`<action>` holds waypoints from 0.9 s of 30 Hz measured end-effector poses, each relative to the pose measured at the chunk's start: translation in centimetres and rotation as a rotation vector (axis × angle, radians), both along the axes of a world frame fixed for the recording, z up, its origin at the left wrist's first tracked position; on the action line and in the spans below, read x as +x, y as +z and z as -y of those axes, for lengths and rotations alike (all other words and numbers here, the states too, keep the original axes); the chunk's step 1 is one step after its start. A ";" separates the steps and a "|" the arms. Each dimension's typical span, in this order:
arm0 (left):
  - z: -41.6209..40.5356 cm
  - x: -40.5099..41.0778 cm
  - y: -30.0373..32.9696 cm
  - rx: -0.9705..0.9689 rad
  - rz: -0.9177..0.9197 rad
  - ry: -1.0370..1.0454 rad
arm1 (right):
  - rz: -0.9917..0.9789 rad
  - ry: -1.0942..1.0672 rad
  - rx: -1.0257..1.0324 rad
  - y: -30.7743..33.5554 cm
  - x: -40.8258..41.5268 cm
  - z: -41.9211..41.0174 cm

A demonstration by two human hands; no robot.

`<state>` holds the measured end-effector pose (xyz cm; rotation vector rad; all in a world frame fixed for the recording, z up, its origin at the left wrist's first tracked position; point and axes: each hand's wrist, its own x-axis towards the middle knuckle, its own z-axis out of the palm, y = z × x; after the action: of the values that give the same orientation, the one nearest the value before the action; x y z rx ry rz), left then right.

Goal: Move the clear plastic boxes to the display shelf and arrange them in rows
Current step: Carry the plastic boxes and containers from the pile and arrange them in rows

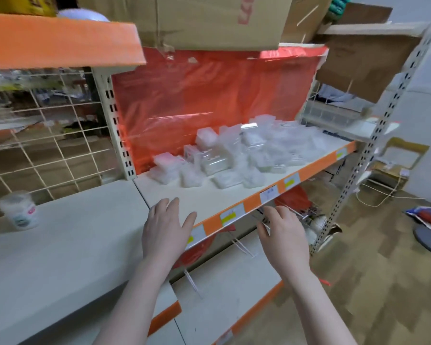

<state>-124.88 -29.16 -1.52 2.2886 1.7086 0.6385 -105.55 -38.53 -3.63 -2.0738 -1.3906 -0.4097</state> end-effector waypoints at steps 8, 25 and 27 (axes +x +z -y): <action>-3.6 2.6 -0.3 0.007 -0.048 0.079 | -0.040 0.127 -0.046 -0.7 3.3 -6.2; -11.7 4.3 -1.4 0.001 -0.038 0.181 | 0.121 0.479 -0.425 0.1 7.0 -19.3; -11.6 4.6 -1.5 -0.005 -0.025 0.210 | 0.143 0.537 -0.483 0.1 7.4 -20.5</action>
<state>-120.25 -17.59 -3.00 2.1395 1.9777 0.6466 -98.15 -18.04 -3.55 -1.9268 -2.2216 0.0123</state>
